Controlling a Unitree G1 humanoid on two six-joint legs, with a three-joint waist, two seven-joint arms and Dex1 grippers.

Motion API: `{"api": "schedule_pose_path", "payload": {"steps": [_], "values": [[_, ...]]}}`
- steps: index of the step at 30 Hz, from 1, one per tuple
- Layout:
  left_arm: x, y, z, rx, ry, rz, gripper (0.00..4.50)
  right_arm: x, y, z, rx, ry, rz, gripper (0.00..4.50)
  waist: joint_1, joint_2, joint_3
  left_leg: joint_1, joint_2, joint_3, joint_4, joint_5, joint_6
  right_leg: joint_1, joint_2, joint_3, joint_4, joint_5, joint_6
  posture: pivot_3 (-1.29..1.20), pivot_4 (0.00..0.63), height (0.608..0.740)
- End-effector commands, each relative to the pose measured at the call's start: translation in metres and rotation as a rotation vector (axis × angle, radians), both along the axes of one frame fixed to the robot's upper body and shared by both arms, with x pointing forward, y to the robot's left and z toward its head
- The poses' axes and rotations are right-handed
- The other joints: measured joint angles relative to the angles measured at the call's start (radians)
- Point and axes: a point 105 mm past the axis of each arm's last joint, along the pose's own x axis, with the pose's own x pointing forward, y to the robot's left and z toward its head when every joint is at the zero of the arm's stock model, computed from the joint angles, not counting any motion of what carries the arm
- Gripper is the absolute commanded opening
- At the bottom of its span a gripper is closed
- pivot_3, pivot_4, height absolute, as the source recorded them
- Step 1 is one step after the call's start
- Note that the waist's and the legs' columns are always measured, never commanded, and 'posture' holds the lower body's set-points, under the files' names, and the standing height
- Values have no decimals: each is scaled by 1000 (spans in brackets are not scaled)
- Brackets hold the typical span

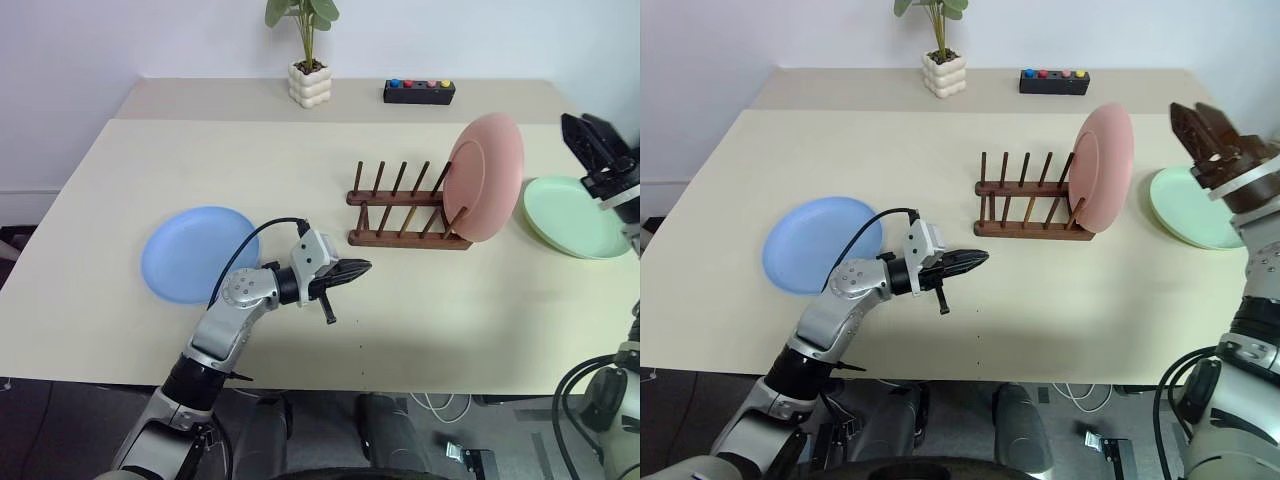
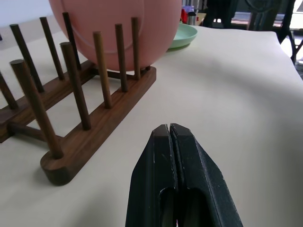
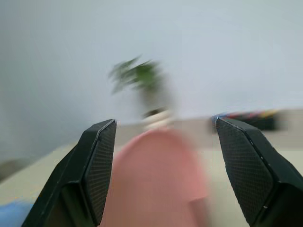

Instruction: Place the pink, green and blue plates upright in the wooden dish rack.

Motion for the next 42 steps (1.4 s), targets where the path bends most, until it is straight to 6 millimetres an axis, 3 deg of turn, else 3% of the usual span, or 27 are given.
{"api": "schedule_pose_path", "payload": {"steps": [1, 4, 11, 22, 24, 26, 30, 34, 39, 42], "values": [[-3, -1, 12, -28, -44, -9, 0, -7, -41, -14, -210, 97, -227, 3380, 3, 0, 0, 0, 0, 0, 0, 0, 0, 0, 0, 0, 0, 0, 0, 0, 150, 730], [-3, -3, 12, -28, -43, -23, 0, -10, -52, -35, -362, 192, -270, 3380, -5, 0, 0, 0, 0, 1, 0, 0, 0, 0, 0, 0, 0, 0, 0, 0, 150, 730], [-3, -7, 13, -24, -45, -43, 0, -6, -53, -104, -819, 450, -231, 3380, -33, 2, -1, 2, 0, 2, -1, 0, 0, 0, 0, 2, 1, 0, 0, 0, 150, 730], [-4, -4, 12, -24, -41, -27, 0, 14, -56, -132, -857, 572, -246, 3380, -31, 2, -1, 2, 0, 2, -1, 0, 0, 0, 0, 2, 0, 0, 0, 0, 150, 730], [-4, -4, 11, -23, -40, -22, 0, 17, -54, -135, -853, 584, -247, 2865, -31, 2, -1, 2, 0, 2, 0, 0, 0, 0, 0, 2, 0, 0, 0, 0, 150, 730], [-4, -3, 10, -22, -39, -14, 0, 18, -53, -137, -847, 587, -241, 2025, -30, 2, -1, 2, 0, 2, 0, 0, 0, 0, 0, 2, 0, 0, 0, 0, 150, 730], [-4, -2, 10, -20, -36, -11, 0, 18, -53, -140, -845, 590, -240, 23, -31, 2, -1, 2, 0, 2, 0, 0, 0, 0, 0, 2, 0, 0, 0, 0, 150, 730], [-4, -3, 10, -21, -36, -13, 0, 18, -54, -138, -851, 569, -258, 23, -31, 2, -1, 2, 0, 2, 0, 0, 0, 1, 0, 2, 0, 0, 0, 0, 150, 730], [-4, -4, 10, -20, -38, -20, 0, 24, -64, -104, -908, 400, -438, 23, -31, 2, -1, 2, 0, 2, 0, 0, 0, 1, 0, 2, 0, 0, 0, 0, 150, 730], [-3, -4, 9, -20, -37, -23, 0, 29, -56, -50, -967, 147, -559, 23, -33, 3, -1, 2, 0, 2, -1, 0, 0, 0, 0, 2, 0, 0, 0, 0, 150, 730]]}}
